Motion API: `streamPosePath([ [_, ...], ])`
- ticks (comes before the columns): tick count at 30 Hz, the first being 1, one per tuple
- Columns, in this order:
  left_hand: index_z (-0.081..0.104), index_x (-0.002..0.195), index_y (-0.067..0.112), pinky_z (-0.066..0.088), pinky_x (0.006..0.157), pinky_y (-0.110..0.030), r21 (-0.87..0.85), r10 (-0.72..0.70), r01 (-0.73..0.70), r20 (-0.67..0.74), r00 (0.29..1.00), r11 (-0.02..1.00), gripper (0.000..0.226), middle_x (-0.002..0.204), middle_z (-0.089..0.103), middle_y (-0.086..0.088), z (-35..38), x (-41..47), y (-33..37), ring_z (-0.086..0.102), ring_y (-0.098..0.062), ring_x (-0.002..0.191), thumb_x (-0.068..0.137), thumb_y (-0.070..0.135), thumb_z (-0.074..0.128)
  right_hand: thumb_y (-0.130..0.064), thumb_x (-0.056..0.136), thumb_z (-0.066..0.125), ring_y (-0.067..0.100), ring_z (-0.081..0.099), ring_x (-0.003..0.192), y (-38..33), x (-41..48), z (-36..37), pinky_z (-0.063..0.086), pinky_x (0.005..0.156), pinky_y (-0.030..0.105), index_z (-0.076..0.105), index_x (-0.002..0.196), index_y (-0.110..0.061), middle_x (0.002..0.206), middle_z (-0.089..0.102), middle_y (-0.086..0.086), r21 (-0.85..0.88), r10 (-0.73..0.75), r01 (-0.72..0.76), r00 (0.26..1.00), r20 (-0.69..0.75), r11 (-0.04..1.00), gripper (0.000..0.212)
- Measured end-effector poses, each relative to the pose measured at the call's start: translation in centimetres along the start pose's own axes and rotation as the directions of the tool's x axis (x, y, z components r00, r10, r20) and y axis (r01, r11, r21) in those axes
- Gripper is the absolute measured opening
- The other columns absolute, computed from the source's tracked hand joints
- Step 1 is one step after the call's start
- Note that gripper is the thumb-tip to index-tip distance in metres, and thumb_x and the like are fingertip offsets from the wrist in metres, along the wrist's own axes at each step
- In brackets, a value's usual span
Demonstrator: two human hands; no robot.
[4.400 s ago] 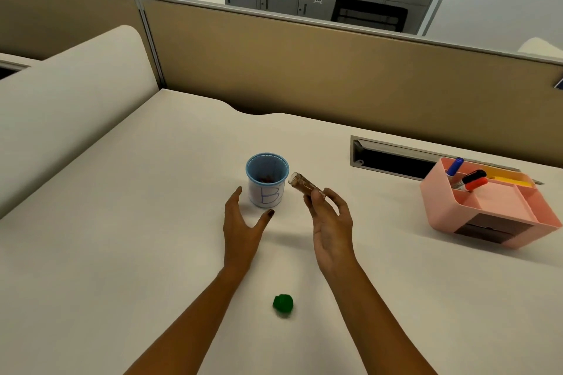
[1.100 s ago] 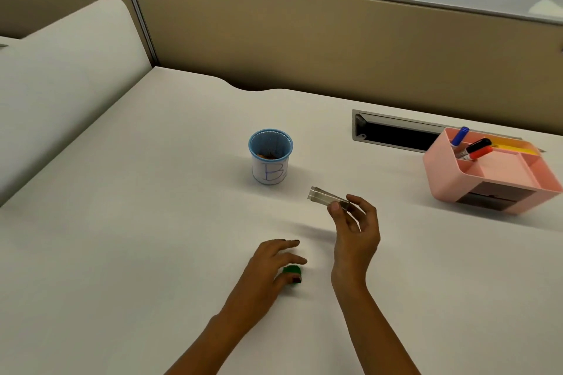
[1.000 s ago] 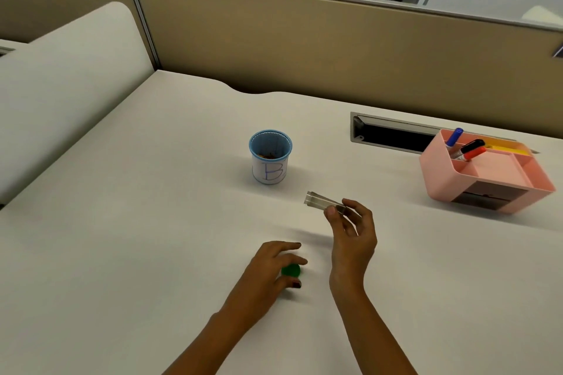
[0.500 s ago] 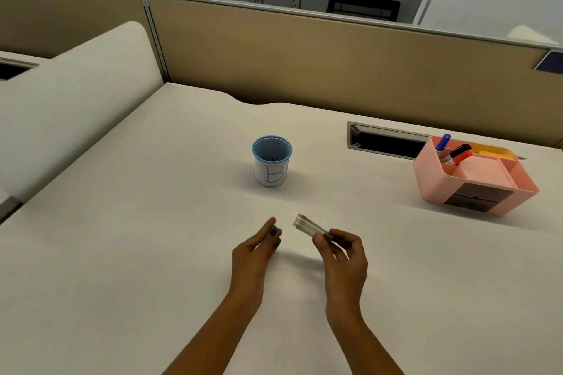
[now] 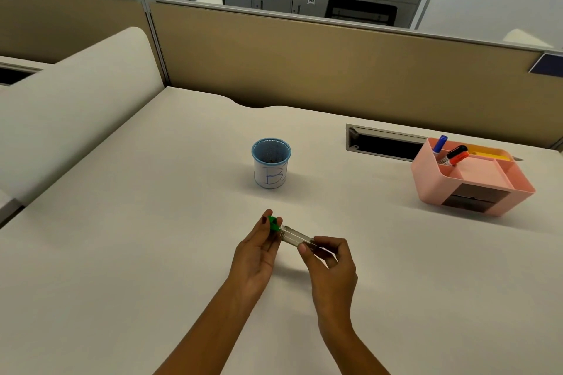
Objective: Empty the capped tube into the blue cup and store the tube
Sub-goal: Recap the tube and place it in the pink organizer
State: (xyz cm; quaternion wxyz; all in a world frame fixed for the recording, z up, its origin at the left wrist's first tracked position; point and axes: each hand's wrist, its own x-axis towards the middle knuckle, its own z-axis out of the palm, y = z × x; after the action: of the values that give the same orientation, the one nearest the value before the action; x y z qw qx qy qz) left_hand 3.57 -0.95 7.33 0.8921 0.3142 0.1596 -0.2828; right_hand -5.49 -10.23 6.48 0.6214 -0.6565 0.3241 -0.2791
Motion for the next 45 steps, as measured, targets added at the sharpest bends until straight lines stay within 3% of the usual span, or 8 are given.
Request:
streamPosePath([
  [10, 0.071, 0.101, 0.01, 0.049, 0.093, -0.038, 0.154, 0.036, -0.037, 0.011, 0.999, 0.987, 0.022, 0.1, 0.074, -0.011, 0.5, -1.0, -0.6, 0.068, -0.025, 0.1, 0.09, 0.008, 0.052, -0.018, 0.072, 0.082, -0.009, 0.065, 0.084, -0.5, -0.1, 0.1, 0.047, 0.058, 0.002, 0.062, 0.09, -0.028, 0.092, 0.07, -0.013, 0.029, 0.028, -0.027, 0.999, -0.033, 0.999, 0.029],
  [15, 0.063, 0.116, 0.006, 0.056, 0.085, -0.032, 0.2, 0.054, -0.065, 0.06, 0.997, 0.978, 0.028, 0.115, 0.067, -0.016, 0.9, -1.3, -0.7, 0.068, -0.024, 0.102, 0.092, 0.007, 0.048, -0.023, 0.071, 0.082, 0.016, 0.075, 0.079, -1.1, 0.1, -0.2, 0.052, 0.082, 0.027, 0.066, 0.088, -0.022, 0.086, 0.074, -0.003, 0.127, 0.127, -0.124, 0.992, -0.011, 0.984, 0.024],
  [25, 0.07, 0.105, 0.012, 0.06, 0.076, -0.031, 0.305, 0.07, -0.119, 0.167, 0.984, 0.945, 0.027, 0.1, 0.075, -0.008, 1.8, -0.8, 0.4, 0.069, -0.024, 0.098, 0.092, 0.007, 0.047, -0.047, 0.066, 0.073, 0.026, 0.072, 0.058, -2.3, 0.4, -0.3, 0.06, 0.059, 0.031, 0.068, 0.085, -0.009, 0.07, 0.074, 0.008, 0.095, 0.226, -0.246, 0.957, 0.182, 0.965, 0.043],
  [29, 0.068, 0.109, 0.007, 0.06, 0.078, -0.034, 0.338, -0.012, -0.046, 0.168, 0.986, 0.94, 0.027, 0.097, 0.075, -0.01, 2.1, -0.2, 1.7, 0.069, -0.026, 0.098, 0.092, 0.005, 0.047, -0.038, 0.066, 0.078, 0.019, 0.071, 0.075, -3.0, 1.6, -0.9, 0.06, 0.065, 0.027, 0.061, 0.1, -0.021, 0.098, 0.068, 0.003, -0.074, 0.054, -0.028, 0.924, 0.378, 0.997, 0.041],
  [32, 0.07, 0.106, 0.007, 0.06, 0.075, -0.034, 0.404, -0.104, 0.028, 0.167, 0.98, 0.914, 0.028, 0.101, 0.074, -0.012, 2.2, -0.1, 2.2, 0.069, -0.028, 0.097, 0.092, 0.002, 0.046, -0.039, 0.062, 0.086, 0.003, 0.058, 0.103, -3.2, 2.9, -1.7, 0.052, 0.082, 0.016, 0.05, 0.124, -0.031, 0.123, 0.053, -0.016, -0.182, -0.16, 0.288, 0.846, 0.509, 0.94, 0.073],
  [35, 0.069, 0.104, 0.006, 0.061, 0.073, -0.035, 0.418, -0.161, 0.083, 0.156, 0.975, 0.905, 0.027, 0.099, 0.075, -0.014, 2.3, -0.1, 2.1, 0.07, -0.03, 0.093, 0.093, 0.002, 0.044, -0.047, 0.059, 0.086, -0.007, 0.039, 0.124, -3.6, 4.2, -2.2, 0.037, 0.097, 0.005, 0.034, 0.14, -0.036, 0.139, 0.037, -0.024, -0.253, -0.167, 0.447, 0.709, 0.685, 0.858, 0.097],
  [39, 0.069, 0.095, 0.007, 0.061, 0.067, -0.033, 0.43, -0.159, 0.084, 0.142, 0.977, 0.899, 0.023, 0.092, 0.076, -0.012, 2.5, 0.0, 1.7, 0.071, -0.03, 0.089, 0.092, 0.002, 0.047, -0.045, 0.063, 0.085, -0.014, 0.03, 0.126, -3.7, 4.9, -2.3, 0.024, 0.101, -0.001, 0.028, 0.144, -0.035, 0.142, 0.036, -0.019, -0.281, -0.149, 0.55, 0.61, 0.778, 0.786, 0.1],
  [45, 0.07, 0.095, 0.005, 0.06, 0.065, -0.03, 0.423, -0.146, 0.066, 0.159, 0.976, 0.904, 0.021, 0.094, 0.075, -0.014, 2.2, 0.0, 1.4, 0.071, -0.031, 0.09, 0.09, 0.002, 0.049, -0.037, 0.061, 0.088, -0.004, 0.047, 0.115, -3.8, 4.4, -2.1, 0.035, 0.097, 0.005, 0.048, 0.131, -0.022, 0.127, 0.054, -0.011, -0.245, -0.279, 0.6, 0.645, 0.711, 0.762, 0.082],
])
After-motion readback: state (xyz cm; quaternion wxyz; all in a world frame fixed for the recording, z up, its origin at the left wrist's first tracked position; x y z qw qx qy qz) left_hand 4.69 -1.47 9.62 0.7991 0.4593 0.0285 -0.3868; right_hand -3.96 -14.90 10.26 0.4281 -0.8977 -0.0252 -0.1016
